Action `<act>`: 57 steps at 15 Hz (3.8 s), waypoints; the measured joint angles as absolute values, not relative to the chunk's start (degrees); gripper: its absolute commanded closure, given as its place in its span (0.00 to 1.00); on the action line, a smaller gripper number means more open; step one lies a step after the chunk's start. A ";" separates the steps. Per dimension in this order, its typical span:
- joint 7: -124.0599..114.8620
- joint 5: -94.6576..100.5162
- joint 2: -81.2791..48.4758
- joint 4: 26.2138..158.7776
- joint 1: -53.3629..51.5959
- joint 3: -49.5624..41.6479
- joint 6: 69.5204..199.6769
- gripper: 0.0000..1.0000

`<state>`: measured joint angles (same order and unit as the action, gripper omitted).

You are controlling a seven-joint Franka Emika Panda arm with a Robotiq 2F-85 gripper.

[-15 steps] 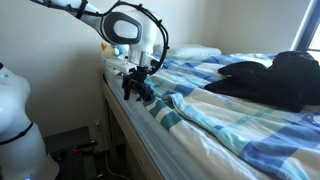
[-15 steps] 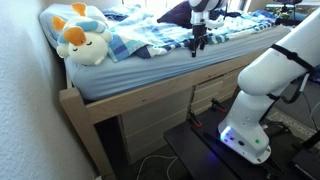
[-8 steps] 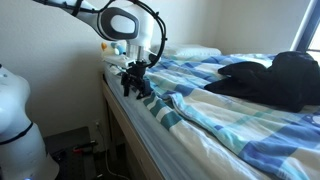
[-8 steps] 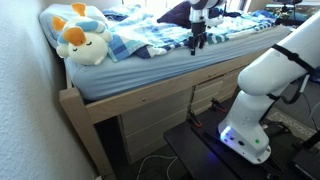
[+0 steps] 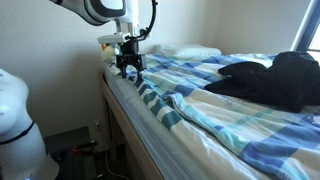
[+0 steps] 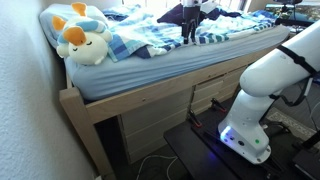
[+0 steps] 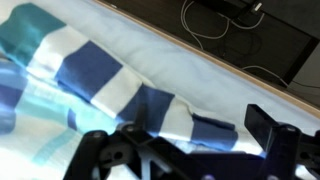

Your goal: Place the stuffed duck under the the duvet cover

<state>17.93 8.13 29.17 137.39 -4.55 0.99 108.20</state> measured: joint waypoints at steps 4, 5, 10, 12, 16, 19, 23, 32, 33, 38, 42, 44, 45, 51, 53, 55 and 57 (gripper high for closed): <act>21.77 8.17 29.67 135.14 -9.69 2.87 110.18 0.00; 22.82 8.17 29.66 134.98 -10.78 2.94 110.86 0.00; 24.44 8.17 29.66 134.93 -11.74 2.87 111.48 0.00; 24.46 7.94 29.53 134.94 -11.80 2.86 111.50 0.00; 30.62 3.55 27.51 135.11 -14.81 2.58 118.12 0.00; 36.91 -1.07 23.80 135.15 -18.66 2.60 125.00 0.00; 46.27 -8.71 19.36 133.94 -22.36 2.77 127.05 0.00; 49.57 -9.75 22.88 125.61 -23.14 6.77 113.24 0.00; 50.22 -10.43 23.00 125.50 -23.23 6.95 112.43 0.00; 53.98 -12.47 21.32 126.25 -23.11 6.97 111.62 0.00; 57.70 -11.61 17.83 127.50 -22.94 7.08 115.11 0.00; 58.38 -10.56 15.88 127.92 -22.70 7.29 116.03 0.00; 58.39 -9.72 15.03 128.21 -22.47 7.47 116.66 0.25; 57.92 -4.68 13.02 129.02 -20.43 8.70 121.95 0.65; 57.33 -3.93 13.41 129.00 -20.31 8.86 122.38 0.80; 56.68 -2.87 14.05 128.97 -20.00 9.00 122.95 0.95; 56.35 -2.34 14.50 128.96 -19.50 9.00 123.92 1.00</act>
<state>56.35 -2.34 14.50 128.96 -19.50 9.00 123.92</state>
